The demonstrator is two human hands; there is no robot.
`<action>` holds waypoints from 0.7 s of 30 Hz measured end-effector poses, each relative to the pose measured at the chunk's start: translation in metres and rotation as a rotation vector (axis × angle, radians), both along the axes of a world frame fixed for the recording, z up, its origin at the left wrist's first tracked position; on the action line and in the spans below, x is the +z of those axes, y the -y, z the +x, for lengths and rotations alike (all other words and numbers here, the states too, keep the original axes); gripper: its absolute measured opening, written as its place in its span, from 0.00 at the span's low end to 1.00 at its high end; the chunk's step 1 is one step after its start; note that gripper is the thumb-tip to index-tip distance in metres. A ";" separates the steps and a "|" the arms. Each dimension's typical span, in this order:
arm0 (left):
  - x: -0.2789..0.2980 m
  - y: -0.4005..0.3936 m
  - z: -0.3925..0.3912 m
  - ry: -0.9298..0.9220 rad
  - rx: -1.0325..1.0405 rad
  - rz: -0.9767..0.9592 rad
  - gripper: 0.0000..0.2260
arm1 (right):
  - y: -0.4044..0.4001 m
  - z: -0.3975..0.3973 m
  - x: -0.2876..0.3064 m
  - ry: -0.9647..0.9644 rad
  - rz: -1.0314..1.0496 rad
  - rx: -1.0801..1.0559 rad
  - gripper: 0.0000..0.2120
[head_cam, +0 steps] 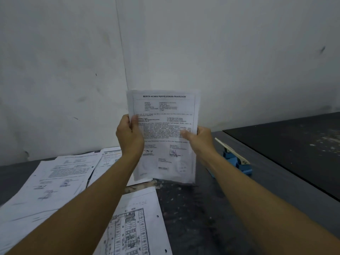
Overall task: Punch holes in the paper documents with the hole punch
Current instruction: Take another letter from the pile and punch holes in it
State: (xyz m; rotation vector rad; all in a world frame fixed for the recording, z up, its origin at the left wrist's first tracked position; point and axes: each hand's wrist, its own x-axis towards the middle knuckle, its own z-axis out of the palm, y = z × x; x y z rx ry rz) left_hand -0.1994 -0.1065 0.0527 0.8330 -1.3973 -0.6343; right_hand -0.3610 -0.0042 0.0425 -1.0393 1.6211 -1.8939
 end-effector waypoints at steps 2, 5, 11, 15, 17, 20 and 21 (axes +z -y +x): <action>0.007 0.002 0.001 0.038 -0.045 -0.004 0.14 | -0.005 -0.009 0.009 -0.007 -0.002 0.002 0.08; 0.010 0.004 0.002 0.091 -0.147 0.029 0.14 | -0.011 -0.020 0.022 0.000 0.014 0.017 0.08; 0.001 0.001 -0.005 0.121 -0.181 0.074 0.16 | -0.018 -0.034 0.018 -0.024 0.077 0.058 0.11; -0.006 0.003 -0.016 0.165 -0.141 0.152 0.17 | -0.024 -0.043 0.012 -0.031 0.106 0.043 0.13; -0.011 0.006 -0.019 0.200 -0.125 0.187 0.17 | -0.030 -0.050 0.012 -0.030 0.179 0.041 0.12; -0.024 0.010 -0.026 0.196 -0.130 0.260 0.15 | -0.036 -0.059 0.013 -0.026 0.250 0.019 0.12; -0.028 0.010 -0.029 0.201 -0.132 0.288 0.15 | -0.038 -0.060 0.014 -0.036 0.256 -0.012 0.11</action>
